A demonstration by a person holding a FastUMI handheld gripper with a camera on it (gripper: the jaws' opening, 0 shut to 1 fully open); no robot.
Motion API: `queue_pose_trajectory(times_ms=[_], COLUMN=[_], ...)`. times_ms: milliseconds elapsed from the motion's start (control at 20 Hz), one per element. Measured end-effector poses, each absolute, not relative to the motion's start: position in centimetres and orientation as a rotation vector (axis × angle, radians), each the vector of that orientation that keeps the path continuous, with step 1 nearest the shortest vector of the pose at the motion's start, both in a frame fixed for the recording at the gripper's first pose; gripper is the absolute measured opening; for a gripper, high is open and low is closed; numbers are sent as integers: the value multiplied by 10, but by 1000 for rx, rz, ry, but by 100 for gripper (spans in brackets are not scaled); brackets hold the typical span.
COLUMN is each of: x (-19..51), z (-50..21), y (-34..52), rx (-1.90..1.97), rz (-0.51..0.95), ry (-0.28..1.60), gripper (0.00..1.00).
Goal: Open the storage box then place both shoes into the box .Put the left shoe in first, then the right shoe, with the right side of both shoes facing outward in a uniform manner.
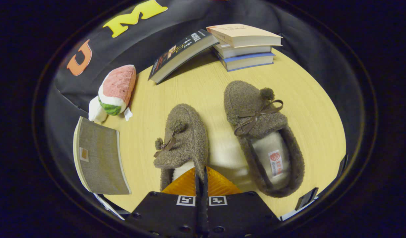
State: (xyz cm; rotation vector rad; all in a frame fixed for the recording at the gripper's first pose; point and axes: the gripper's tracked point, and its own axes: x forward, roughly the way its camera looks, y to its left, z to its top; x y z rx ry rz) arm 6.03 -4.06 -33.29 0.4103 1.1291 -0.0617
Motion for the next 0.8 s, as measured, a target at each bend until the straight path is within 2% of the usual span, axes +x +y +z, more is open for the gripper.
queue_pose_trajectory(times_ms=[500,800], x=[57,61], z=[-234,-172], y=[26,117], rx=[481,460], rz=[-25,57], ry=[1019,963], gripper=[0,0])
